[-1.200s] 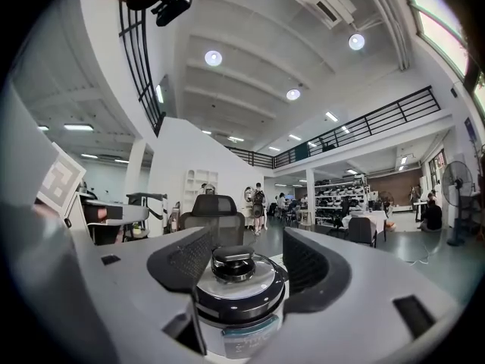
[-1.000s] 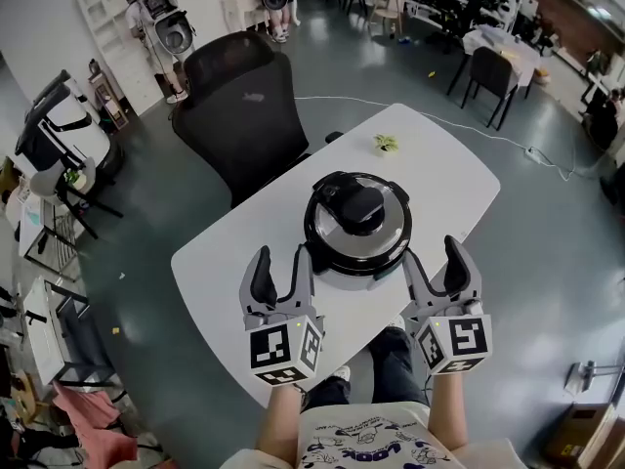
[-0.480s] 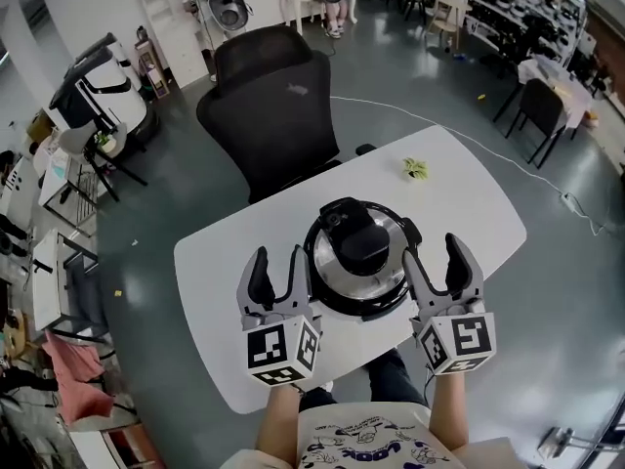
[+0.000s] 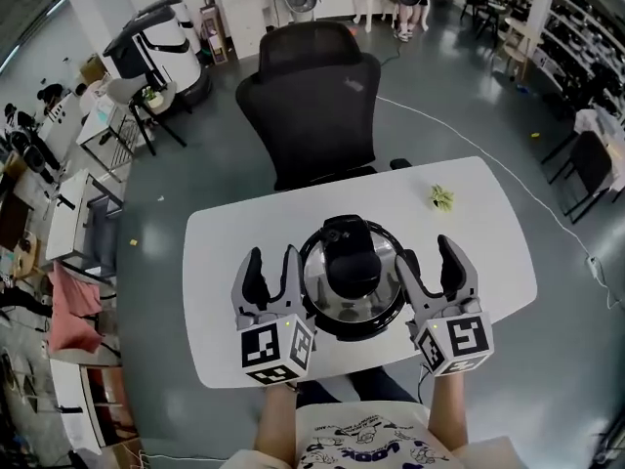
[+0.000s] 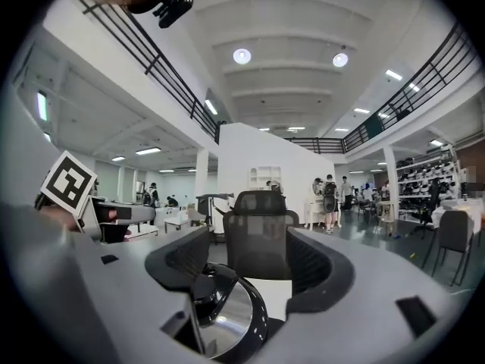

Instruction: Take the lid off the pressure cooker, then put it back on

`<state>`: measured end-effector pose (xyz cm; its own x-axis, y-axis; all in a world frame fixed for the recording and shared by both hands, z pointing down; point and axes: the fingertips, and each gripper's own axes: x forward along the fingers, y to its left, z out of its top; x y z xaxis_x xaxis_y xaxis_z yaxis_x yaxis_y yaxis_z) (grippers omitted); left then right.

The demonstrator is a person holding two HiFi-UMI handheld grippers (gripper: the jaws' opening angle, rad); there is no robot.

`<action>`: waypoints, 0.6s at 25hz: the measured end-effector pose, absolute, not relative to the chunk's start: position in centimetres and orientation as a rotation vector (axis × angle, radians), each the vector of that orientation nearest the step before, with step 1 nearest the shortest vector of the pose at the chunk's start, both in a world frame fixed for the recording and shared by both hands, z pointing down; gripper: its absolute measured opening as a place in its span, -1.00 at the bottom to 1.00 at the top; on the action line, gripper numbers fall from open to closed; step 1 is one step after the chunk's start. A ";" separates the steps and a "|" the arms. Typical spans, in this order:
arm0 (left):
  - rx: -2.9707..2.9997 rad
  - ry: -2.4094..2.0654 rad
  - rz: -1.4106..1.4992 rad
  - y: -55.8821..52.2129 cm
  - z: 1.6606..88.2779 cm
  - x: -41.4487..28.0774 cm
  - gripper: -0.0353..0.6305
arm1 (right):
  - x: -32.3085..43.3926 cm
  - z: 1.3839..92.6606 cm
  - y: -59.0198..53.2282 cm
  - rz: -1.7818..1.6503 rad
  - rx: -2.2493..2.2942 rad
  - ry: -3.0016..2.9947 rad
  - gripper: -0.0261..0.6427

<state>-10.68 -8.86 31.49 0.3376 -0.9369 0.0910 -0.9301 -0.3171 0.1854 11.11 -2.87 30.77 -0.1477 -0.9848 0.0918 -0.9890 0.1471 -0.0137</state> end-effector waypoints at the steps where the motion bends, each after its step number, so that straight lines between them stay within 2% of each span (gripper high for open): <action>1: 2.377 -1.725 -0.052 -8.7 31.5 -10.6 -0.20 | 11.2 30.8 -3.3 0.106 1.973 -2.363 0.02; 15: 2.099 -2.034 -0.051 -4.8 32.5 -12.3 -0.20 | 8.4 31.8 -5.7 0.113 1.463 -2.621 0.09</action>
<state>-12.31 -4.75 32.53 0.0427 -0.9911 0.1260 -0.9836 -0.0196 0.1793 8.36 -5.72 31.85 -0.5182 -0.8409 0.1559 -0.8512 0.5248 0.0015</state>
